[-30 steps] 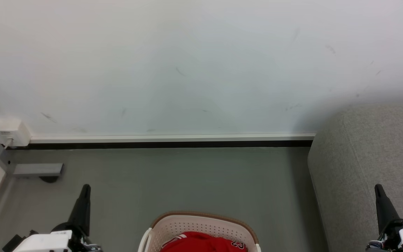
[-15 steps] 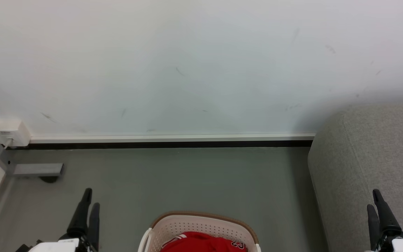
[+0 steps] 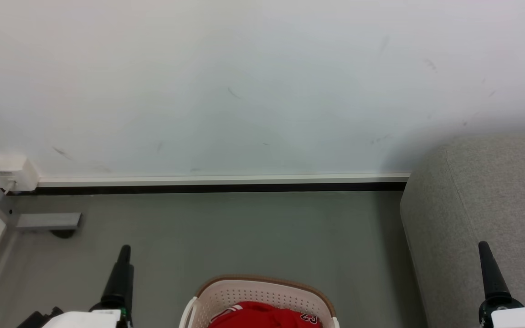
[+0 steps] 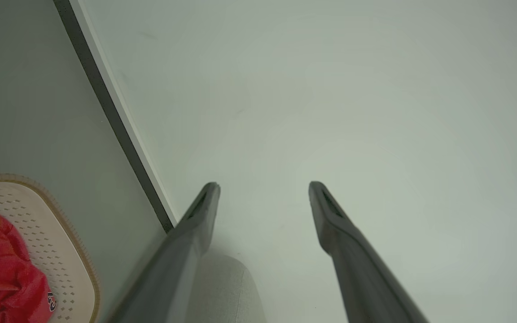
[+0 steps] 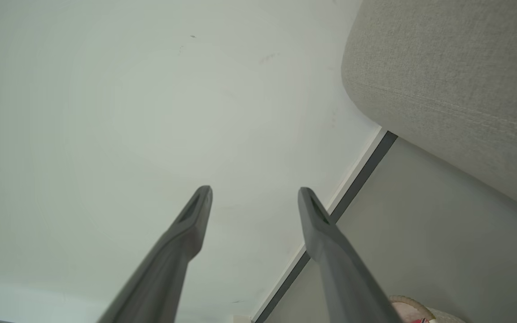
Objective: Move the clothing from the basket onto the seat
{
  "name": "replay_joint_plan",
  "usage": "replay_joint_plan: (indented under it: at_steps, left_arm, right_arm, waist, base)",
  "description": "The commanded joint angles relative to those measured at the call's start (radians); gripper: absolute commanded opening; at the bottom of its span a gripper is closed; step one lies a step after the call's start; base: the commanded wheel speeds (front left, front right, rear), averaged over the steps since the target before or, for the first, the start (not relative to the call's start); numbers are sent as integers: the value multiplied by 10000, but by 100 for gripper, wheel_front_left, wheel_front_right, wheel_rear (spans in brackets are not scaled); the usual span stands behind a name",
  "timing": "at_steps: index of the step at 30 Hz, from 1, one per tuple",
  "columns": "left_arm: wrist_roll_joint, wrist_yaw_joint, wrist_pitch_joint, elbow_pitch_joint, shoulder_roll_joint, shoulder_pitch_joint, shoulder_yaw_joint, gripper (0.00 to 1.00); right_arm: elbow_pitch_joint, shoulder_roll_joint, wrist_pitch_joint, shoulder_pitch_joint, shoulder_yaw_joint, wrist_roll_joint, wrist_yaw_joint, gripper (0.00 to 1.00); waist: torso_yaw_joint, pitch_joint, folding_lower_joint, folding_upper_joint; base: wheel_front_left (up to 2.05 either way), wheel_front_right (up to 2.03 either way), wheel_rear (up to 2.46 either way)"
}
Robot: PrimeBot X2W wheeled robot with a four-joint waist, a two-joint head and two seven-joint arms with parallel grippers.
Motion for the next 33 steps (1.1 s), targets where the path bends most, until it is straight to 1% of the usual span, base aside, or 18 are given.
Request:
replay_joint_plan:
  at_steps: [1,9,14,22,27,33]
  left_arm:
    - [533,60,-141,-196,52,-74,-102,100]
    - [2864,234,-459,-132,137,-68,-547,100]
    - [4351,455,-652,-162,290,-63,-828,100]
    - [6030,760,-931,-488,370,43,-976,100]
    - [6931,967,-1092,-739,407,145,-1085,100]
    - [7810,1106,-1291,-862,490,235,-1255,100]
  right_arm:
    - [-277,-157,-123,-52,74,-626,18,100]
    - [-613,-239,-449,56,313,-2806,19,100]
    - [-678,-346,-639,72,490,-4025,20,100]
    - [-569,-506,-920,39,867,-5654,21,100]
    - [-573,-481,-1087,60,956,-6381,22,100]
    - [-552,-449,-1272,118,1085,-7191,22,100]
  waist:
    - [-4,2,-1,0]
    - [-18,17,-1,0]
    - [-31,15,-1,0]
    - [-36,19,-1,0]
    - [-27,14,-1,0]
    - [-31,7,-1,0]
  base:
    - [0,0,0]
    - [0,0,0]
    - [0,0,0]
    - [0,0,0]
    - [0,0,0]
    - [0,0,0]
